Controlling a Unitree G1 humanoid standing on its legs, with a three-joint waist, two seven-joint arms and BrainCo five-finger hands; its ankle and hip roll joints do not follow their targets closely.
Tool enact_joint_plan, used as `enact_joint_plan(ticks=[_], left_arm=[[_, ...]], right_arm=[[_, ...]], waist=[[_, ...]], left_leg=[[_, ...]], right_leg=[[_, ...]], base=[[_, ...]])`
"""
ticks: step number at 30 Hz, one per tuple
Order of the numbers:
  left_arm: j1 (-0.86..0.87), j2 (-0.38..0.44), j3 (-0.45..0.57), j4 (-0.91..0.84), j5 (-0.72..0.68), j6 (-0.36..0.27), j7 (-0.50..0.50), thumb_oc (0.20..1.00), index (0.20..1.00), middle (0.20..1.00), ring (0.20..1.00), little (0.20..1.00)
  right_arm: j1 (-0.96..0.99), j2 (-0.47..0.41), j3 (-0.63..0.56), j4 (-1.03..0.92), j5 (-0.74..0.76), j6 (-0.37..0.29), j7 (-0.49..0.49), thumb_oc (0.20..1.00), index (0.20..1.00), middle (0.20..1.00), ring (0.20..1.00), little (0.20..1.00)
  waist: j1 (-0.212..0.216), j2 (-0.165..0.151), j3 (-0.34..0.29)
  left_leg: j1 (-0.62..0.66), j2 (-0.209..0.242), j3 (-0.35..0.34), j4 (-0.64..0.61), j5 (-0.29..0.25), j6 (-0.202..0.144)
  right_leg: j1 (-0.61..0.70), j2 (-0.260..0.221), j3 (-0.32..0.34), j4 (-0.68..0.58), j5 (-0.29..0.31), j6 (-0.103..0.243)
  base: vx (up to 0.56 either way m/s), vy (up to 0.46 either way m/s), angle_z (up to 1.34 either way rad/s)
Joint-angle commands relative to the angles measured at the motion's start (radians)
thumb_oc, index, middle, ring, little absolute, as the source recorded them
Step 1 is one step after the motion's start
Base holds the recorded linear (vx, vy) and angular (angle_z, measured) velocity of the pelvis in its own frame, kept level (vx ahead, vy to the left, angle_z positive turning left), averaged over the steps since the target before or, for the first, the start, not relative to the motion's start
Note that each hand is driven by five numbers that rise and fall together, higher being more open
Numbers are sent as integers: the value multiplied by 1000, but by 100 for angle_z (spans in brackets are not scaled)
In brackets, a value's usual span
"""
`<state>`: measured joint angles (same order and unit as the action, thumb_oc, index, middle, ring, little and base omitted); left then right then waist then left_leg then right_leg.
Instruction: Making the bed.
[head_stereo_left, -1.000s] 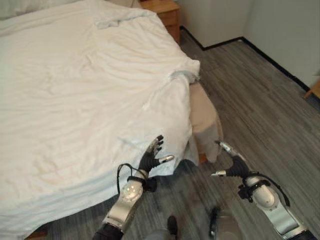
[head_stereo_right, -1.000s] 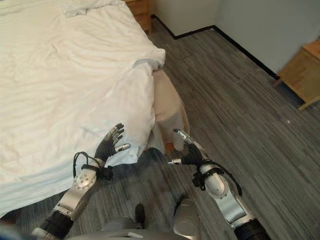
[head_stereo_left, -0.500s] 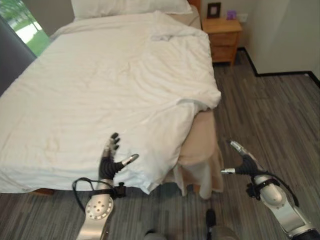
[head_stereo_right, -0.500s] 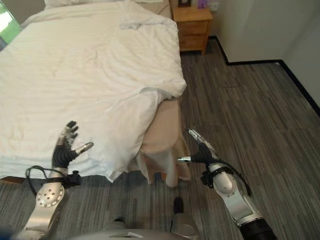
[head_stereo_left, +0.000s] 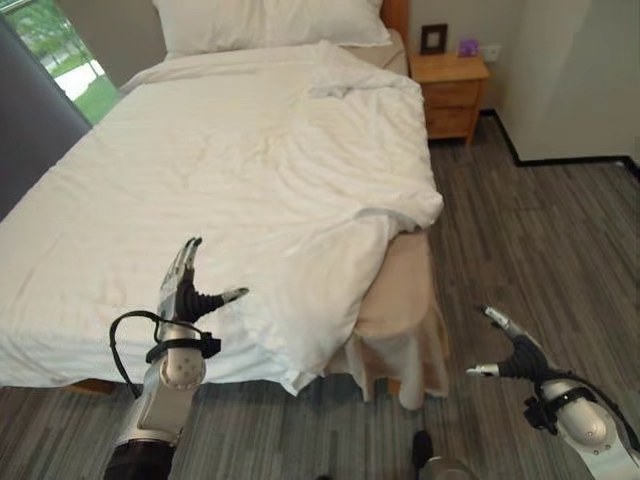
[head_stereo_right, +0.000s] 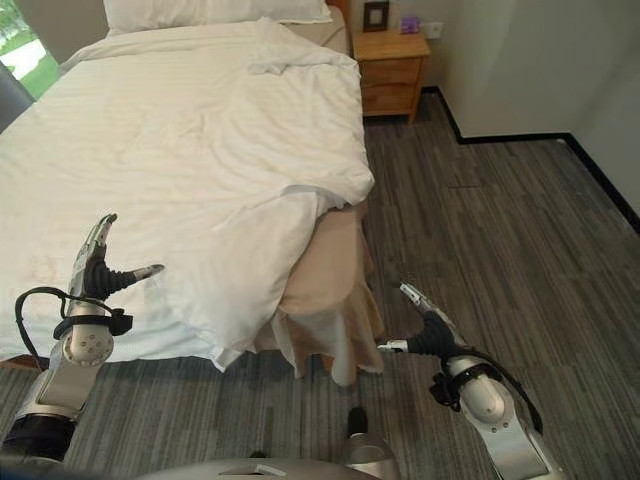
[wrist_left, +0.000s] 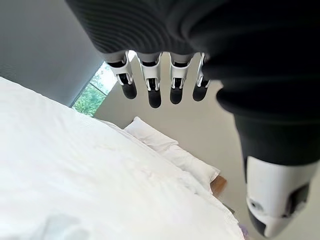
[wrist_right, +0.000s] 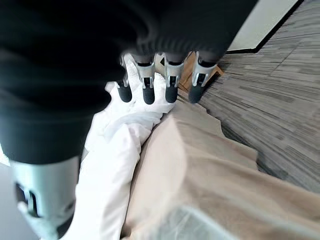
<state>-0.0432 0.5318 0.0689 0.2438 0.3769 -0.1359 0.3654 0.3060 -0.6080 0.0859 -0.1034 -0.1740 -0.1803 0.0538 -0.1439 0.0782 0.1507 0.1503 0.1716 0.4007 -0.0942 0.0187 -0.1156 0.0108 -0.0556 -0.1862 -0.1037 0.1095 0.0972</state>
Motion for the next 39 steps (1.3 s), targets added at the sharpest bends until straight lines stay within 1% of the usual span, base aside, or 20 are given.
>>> enact_joint_plan(ticks=[1, 5, 7, 8, 10, 11, 12, 14, 15, 19, 21, 24, 27, 29, 31, 35, 36, 37, 38, 39], left_arm=[[-79, 102, -6, 75, 72, 41, 3, 1000, 1000, 1000, 1000, 1000], [-160, 97, -89, 199, 133, 78, -18, 1000, 1000, 1000, 1000, 1000], [-231, 75, -153, 278, 112, 65, -9, 1000, 1000, 1000, 1000, 1000], [-313, 45, -221, 391, 73, 62, -1, 1000, 1000, 1000, 1000, 1000], [-353, 34, -257, 448, 62, 62, 1, 1000, 1000, 1000, 1000, 1000], [-440, -7, -327, 570, 36, 70, -8, 410, 410, 410, 410, 410], [-467, -38, -358, 640, 29, 74, -16, 200, 200, 200, 200, 200], [-495, -65, -382, 705, 17, 72, -22, 200, 200, 200, 200, 200], [-513, -136, -408, 781, -13, 68, -39, 200, 200, 200, 200, 200], [-537, -210, -440, 756, -75, 54, -38, 200, 200, 200, 200, 200], [-538, -246, -465, 665, -118, 30, -34, 200, 200, 200, 200, 200], [-502, -287, -514, 344, -217, -18, -57, 200, 200, 200, 200, 200], [-455, -320, -568, 197, -269, -45, -111, 200, 200, 200, 200, 200], [-434, -330, -587, 158, -300, -49, -137, 200, 200, 200, 200, 200], [-382, -364, -672, 64, -439, -71, -236, 200, 200, 200, 200, 200], [-358, -392, -775, 24, -546, -64, -331, 200, 200, 200, 200, 200], [-364, -417, -855, 26, -582, -54, -393, 369, 369, 369, 369, 369], [-365, -416, -855, 26, -582, -54, -393, 476, 476, 476, 476, 476], [-384, -446, -949, 52, -566, -30, -467, 580, 580, 580, 580, 580], [-396, -464, -986, 71, -541, -31, -491, 636, 636, 636, 636, 636]], right_arm=[[-15, 14, 11, -88, 38, -57, 4, 1000, 1000, 1000, 1000, 1000], [4, 10, 11, -98, 46, -65, 10, 1000, 1000, 1000, 1000, 1000], [-11, 9, 32, -82, 44, -69, -3, 1000, 1000, 1000, 1000, 1000], [-37, 3, 66, -66, 41, -72, -21, 1000, 1000, 1000, 1000, 1000], [-49, 3, 75, -61, 37, -75, -30, 1000, 1000, 1000, 1000, 1000], [-80, 1, 103, -41, 20, -71, -49, 1000, 1000, 1000, 1000, 1000], [-92, 7, 116, -30, 13, -67, -58, 1000, 1000, 1000, 1000, 1000], [-100, 9, 120, -21, 6, -65, -66, 1000, 1000, 1000, 1000, 1000], [-95, 10, 119, -18, -5, -63, -77, 1000, 1000, 1000, 1000, 1000], [-70, 1, 101, -13, -6, -61, -91, 1000, 1000, 1000, 1000, 1000], [-66, 0, 96, 9, -9, -56, -100, 1000, 1000, 1000, 1000, 1000], [-73, 7, 96, 79, -45, -34, -131, 1000, 1000, 1000, 1000, 1000], [-77, 26, 86, 158, -45, -14, -152, 1000, 1000, 1000, 1000, 1000], [-81, 33, 88, 201, -53, -8, -163, 1000, 1000, 1000, 1000, 1000], [-87, 49, 95, 354, -104, 39, -205, 1000, 1000, 1000, 1000, 1000], [-109, 91, 113, 555, -107, 76, -238, 1000, 1000, 1000, 1000, 1000], [-130, 127, 125, 706, -94, 100, -255, 1000, 1000, 1000, 1000, 1000], [-132, 128, 126, 708, -94, 99, -256, 1000, 1000, 1000, 1000, 1000], [-153, 160, 119, 844, -46, 117, -267, 1000, 1000, 1000, 1000, 1000], [-164, 174, 112, 906, -17, 115, -273, 1000, 1000, 1000, 1000, 1000]], waist=[[-11, -52, -27], [-38, -58, -24], [-52, -60, -14], [-70, -63, -4], [-72, -63, -7], [-86, -64, -8], [-93, -65, -10], [-96, -65, -15], [-109, -64, -24], [-122, -62, -18], [-126, -59, -12], [-120, -54, -12], [-117, -53, -19], [-115, -54, -23], [-122, -54, -21], [-129, -59, -15], [-135, -58, -11], [-135, -58, -11], [-148, -57, -7], [-153, -53, -3]], left_leg=[[7, 22, -5, 7, 12, -16], [-34, 32, 6, 7, 19, -25], [-75, 37, -1, 7, 30, -26], [-119, 39, -4, 7, 33, -28], [-145, 42, -5, 7, 37, -28], [-190, 42, -6, 7, 44, -26], [-201, 42, -5, 7, 46, -24], [-209, 41, -5, 7, 45, -23], [-202, 38, 0, 7, 41, -21], [-174, 28, -1, 7, 32, -17], [-152, 18, -5, 7, 23, -13], [-107, -4, -21, 7, 10, -1], [-83, -16, -31, 7, 0, 7], [-75, -20, -34, 7, -4, 10], [-44, -28, -35, 7, -23, 17], [-24, -39, -37, 7, -30, 28], [-15, -44, -41, 7, -36, 33], [-15, -44, -40, 7, -35, 33], [-8, -50, -46, 7, -40, 37], [3, -53, -47, 7, -50, 39]], right_leg=[[46, -84, 16, 16, -61, 78], [-9, -81, 29, 16, -44, 86], [-55, -78, 37, 16, -32, 88], [-104, -74, 47, 16, -24, 94], [-133, -72, 53, 16, -18, 95], [-185, -68, 62, 16, -6, 99], [-197, -68, 65, 16, -2, 100], [-206, -68, 71, 16, -2, 100], [-202, -72, 77, 16, -5, 100], [-174, -79, 85, 16, -14, 98], [-154, -86, 86, 16, -18, 96], [-105, -101, 81, 16, -18, 94], [-81, -109, 78, 16, -16, 93], [-72, -112, 77, 16, -15, 94], [-45, -119, 77, 16, -19, 100], [-28, -124, 88, 16, -16, 97], [-18, -126, 93, 16, -19, 96], [-19, -126, 93, 16, -18, 96], [-11, -127, 104, 17, -18, 95], [-3, -129, 108, 20, -26, 98]], base=[[-34, 25, -8], [-63, 14, -20], [-162, 5, -4], [-172, -8, -3], [-155, -9, -8], [-132, -4, -10], [-141, 0, -13], [-12, 12, -14], [43, 14, -17], [23, 6, -3], [0, 0, 0], [17, -4, 4], [6, -9, 5], [0, 0, 0], [-4, 9, 2], [-9, 9, 4], [-33, 5, -2], [0, 0, 0], [18, 41, -3], [4, 34, -1]])
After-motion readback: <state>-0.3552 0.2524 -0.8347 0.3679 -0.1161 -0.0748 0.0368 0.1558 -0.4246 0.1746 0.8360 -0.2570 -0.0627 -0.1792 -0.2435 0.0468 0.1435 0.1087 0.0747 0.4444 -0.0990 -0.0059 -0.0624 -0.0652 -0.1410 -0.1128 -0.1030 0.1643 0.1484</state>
